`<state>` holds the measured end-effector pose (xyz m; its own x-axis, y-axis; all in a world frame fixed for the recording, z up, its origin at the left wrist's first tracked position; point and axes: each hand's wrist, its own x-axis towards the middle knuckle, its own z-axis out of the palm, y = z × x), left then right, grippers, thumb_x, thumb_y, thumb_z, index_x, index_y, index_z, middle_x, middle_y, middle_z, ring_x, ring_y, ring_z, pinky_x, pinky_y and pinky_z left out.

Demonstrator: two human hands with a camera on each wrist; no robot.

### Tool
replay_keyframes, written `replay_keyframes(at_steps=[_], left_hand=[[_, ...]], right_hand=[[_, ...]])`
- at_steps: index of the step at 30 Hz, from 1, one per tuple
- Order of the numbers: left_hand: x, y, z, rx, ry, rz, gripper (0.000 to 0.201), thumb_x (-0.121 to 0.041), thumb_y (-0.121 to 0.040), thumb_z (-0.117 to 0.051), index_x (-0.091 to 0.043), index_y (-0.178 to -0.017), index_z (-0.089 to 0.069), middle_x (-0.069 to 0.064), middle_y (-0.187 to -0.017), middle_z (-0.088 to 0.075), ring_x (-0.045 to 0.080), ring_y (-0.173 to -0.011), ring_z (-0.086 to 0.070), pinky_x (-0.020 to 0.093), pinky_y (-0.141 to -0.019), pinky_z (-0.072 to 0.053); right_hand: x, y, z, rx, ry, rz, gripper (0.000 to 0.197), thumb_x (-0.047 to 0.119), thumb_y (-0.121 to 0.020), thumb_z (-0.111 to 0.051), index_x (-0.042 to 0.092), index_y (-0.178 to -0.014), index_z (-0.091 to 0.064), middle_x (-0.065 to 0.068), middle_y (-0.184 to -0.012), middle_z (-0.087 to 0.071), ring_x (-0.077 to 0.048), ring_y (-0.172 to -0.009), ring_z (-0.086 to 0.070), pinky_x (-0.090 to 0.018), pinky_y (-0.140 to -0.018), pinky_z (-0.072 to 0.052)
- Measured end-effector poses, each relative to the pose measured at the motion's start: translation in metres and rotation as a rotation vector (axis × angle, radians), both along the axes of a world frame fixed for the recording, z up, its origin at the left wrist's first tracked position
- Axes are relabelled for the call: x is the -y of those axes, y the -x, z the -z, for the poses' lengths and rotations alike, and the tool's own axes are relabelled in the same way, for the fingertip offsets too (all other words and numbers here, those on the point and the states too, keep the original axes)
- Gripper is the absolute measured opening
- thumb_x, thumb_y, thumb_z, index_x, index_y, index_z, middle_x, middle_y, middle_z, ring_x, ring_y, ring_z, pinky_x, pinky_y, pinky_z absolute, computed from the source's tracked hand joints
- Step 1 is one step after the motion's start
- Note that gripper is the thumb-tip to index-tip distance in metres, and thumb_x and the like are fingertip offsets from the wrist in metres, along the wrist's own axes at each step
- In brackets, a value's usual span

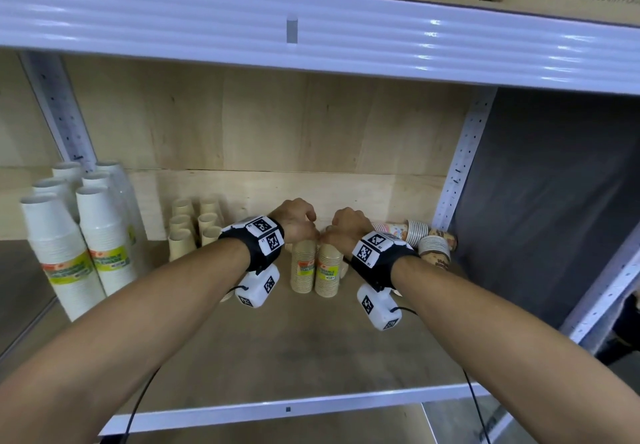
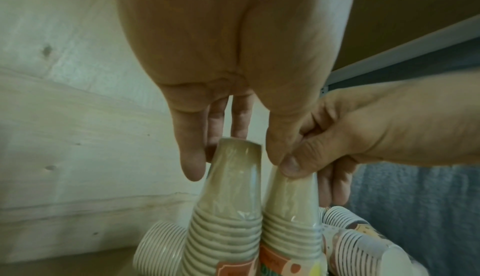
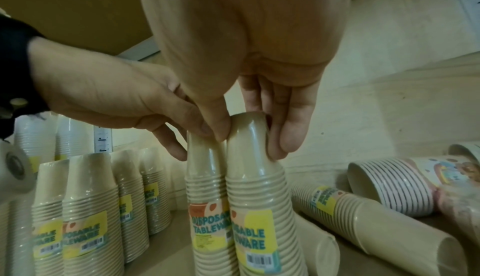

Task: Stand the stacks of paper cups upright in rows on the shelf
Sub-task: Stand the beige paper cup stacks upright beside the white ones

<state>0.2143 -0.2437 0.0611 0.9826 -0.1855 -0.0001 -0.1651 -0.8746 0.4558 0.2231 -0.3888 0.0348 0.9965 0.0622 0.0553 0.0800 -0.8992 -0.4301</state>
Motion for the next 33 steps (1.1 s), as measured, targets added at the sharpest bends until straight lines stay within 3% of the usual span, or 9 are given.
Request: replay_keyframes(at_steps=[4,7,11,15,17,21,25,29,33], left_hand=[[0.001,-0.003,0.002,0.021,-0.019,-0.003,0.042,-0.028,-0.085,-0.069,-0.008,-0.122,-0.065,0.007,-0.124,-0.061,0.02,-0.102,-0.058,0.026,-0.077,-0.045],[0.002,-0.005,0.002,0.019,-0.034,0.024,0.038,-0.018,-0.089,-0.064,-0.01,-0.125,-0.065,0.007,-0.13,-0.061,0.021,-0.115,-0.058,0.023,-0.081,-0.044],[0.004,-0.005,0.001,0.01,-0.058,0.043,0.039,-0.015,-0.088,-0.065,-0.012,-0.127,-0.065,0.006,-0.132,-0.06,0.021,-0.117,-0.058,0.022,-0.083,-0.044],[0.005,-0.007,-0.002,0.004,-0.104,0.05,0.039,-0.016,-0.088,-0.066,-0.012,-0.126,-0.065,0.006,-0.132,-0.059,0.022,-0.116,-0.058,0.024,-0.083,-0.046],[0.005,-0.005,-0.006,-0.005,-0.136,0.049,0.039,-0.015,-0.088,-0.067,-0.012,-0.127,-0.064,0.006,-0.131,-0.059,0.021,-0.115,-0.058,0.023,-0.082,-0.046],[0.001,0.0,-0.014,-0.034,-0.186,0.04,0.042,-0.014,-0.086,-0.069,-0.013,-0.128,-0.063,0.006,-0.133,-0.058,0.022,-0.116,-0.058,0.023,-0.079,-0.046],[-0.006,0.008,-0.022,-0.062,-0.227,0.023,0.042,-0.009,-0.083,-0.069,-0.014,-0.125,-0.066,0.006,-0.128,-0.06,0.021,-0.108,-0.061,0.024,-0.074,-0.048],[-0.019,0.022,-0.034,-0.153,-0.27,0.006,0.036,-0.008,-0.084,-0.068,-0.013,-0.12,-0.068,0.006,-0.115,-0.065,0.024,-0.099,-0.066,0.027,-0.069,-0.053],[-0.038,0.04,-0.042,-0.229,-0.323,-0.026,0.032,-0.008,-0.082,-0.069,-0.01,-0.114,-0.07,0.003,-0.102,-0.065,0.021,-0.086,-0.064,0.027,-0.065,-0.053]], right_hand=[[0.001,-0.004,0.001,-0.007,-0.018,0.002,0.042,0.043,-0.072,-0.069,0.012,-0.099,-0.06,-0.008,-0.097,-0.06,-0.027,-0.085,-0.061,-0.033,-0.069,-0.053],[0.001,-0.006,0.001,-0.011,-0.019,0.001,0.04,0.043,-0.071,-0.069,0.012,-0.095,-0.059,-0.008,-0.094,-0.061,-0.026,-0.082,-0.062,-0.033,-0.067,-0.053],[0.0,-0.006,-0.001,-0.021,-0.003,-0.01,0.038,0.041,-0.07,-0.067,0.012,-0.093,-0.059,-0.008,-0.091,-0.061,-0.026,-0.08,-0.062,-0.033,-0.067,-0.054],[-0.001,-0.007,-0.002,-0.026,0.027,-0.028,0.035,0.04,-0.067,-0.068,0.014,-0.085,-0.055,-0.008,-0.09,-0.062,-0.023,-0.076,-0.06,-0.026,-0.054,-0.042],[0.0,-0.008,-0.005,-0.035,0.011,-0.041,0.036,0.037,-0.067,-0.071,0.011,-0.088,-0.058,-0.008,-0.091,-0.061,-0.024,-0.078,-0.061,-0.024,-0.051,-0.038],[0.001,-0.007,-0.011,-0.047,0.009,-0.09,0.042,0.034,-0.07,-0.073,0.009,-0.102,-0.061,-0.009,-0.097,-0.06,-0.024,-0.084,-0.062,-0.026,-0.056,-0.044],[-0.007,0.002,-0.021,-0.066,0.014,-0.135,0.032,0.03,-0.07,-0.074,0.007,-0.089,-0.061,-0.005,-0.08,-0.059,-0.018,-0.066,-0.057,-0.021,-0.047,-0.036],[-0.022,0.016,-0.033,-0.11,0.049,-0.195,0.028,0.024,-0.072,-0.074,0.008,-0.063,-0.053,-0.002,-0.059,-0.049,-0.016,-0.049,-0.047,-0.019,-0.042,-0.031],[-0.043,0.03,-0.044,-0.16,0.071,-0.28,0.03,0.022,-0.074,-0.076,0.003,-0.096,-0.067,-0.01,-0.086,-0.067,-0.022,-0.069,-0.063,-0.027,-0.059,-0.049]])
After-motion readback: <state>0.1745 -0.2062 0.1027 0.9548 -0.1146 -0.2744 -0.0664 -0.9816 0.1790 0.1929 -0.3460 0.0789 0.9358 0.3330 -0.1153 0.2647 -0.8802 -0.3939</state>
